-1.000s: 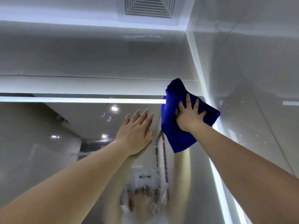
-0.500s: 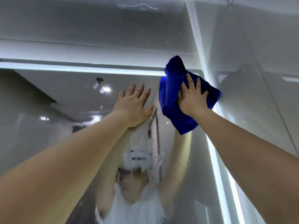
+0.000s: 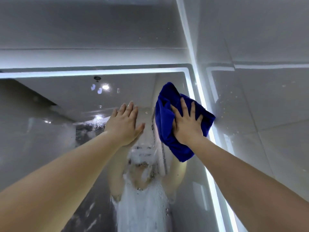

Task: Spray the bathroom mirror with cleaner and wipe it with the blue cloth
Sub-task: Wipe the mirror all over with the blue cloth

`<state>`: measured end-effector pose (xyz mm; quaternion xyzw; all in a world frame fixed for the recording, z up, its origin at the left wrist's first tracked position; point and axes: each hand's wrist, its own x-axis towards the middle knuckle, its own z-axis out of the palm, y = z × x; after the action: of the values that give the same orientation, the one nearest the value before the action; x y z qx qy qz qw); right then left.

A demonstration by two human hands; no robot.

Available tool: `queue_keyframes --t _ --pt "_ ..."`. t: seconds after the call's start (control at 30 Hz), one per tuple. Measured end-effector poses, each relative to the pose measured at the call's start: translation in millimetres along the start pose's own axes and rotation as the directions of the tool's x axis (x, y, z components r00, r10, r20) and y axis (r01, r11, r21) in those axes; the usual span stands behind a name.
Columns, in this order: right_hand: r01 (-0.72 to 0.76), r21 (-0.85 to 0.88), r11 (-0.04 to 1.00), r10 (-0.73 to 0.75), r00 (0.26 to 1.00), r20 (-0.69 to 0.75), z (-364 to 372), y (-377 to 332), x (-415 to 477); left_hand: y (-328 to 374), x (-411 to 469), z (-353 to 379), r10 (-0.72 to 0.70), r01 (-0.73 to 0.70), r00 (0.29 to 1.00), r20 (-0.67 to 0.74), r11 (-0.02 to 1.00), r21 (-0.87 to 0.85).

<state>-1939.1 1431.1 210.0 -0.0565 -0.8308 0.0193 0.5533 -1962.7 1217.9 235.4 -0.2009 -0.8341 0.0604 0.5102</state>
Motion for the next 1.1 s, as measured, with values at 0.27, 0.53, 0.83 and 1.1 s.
queue_keyframes --t 0.27,0.53,0.83,1.1 --pt "-0.090 -0.008 0.996 0.090 0.996 0.000 14 -16 -37 -7 -54 3 0.014 -0.017 0.997 0.069 0.999 0.049" --pt "-0.306 0.035 0.951 0.308 0.947 -0.086 21 -63 -30 -94 -70 -11 -0.101 0.093 0.993 0.056 0.988 0.127" --pt "-0.090 -0.009 0.996 0.088 0.984 -0.158 25 -157 -4 -160 -69 -5 -0.245 0.245 0.965 -0.091 0.969 -0.006" --pt "0.136 0.011 0.991 -0.132 0.976 -0.176 36 -269 12 -220 -86 8 -0.285 0.288 0.941 -0.181 0.958 -0.013"
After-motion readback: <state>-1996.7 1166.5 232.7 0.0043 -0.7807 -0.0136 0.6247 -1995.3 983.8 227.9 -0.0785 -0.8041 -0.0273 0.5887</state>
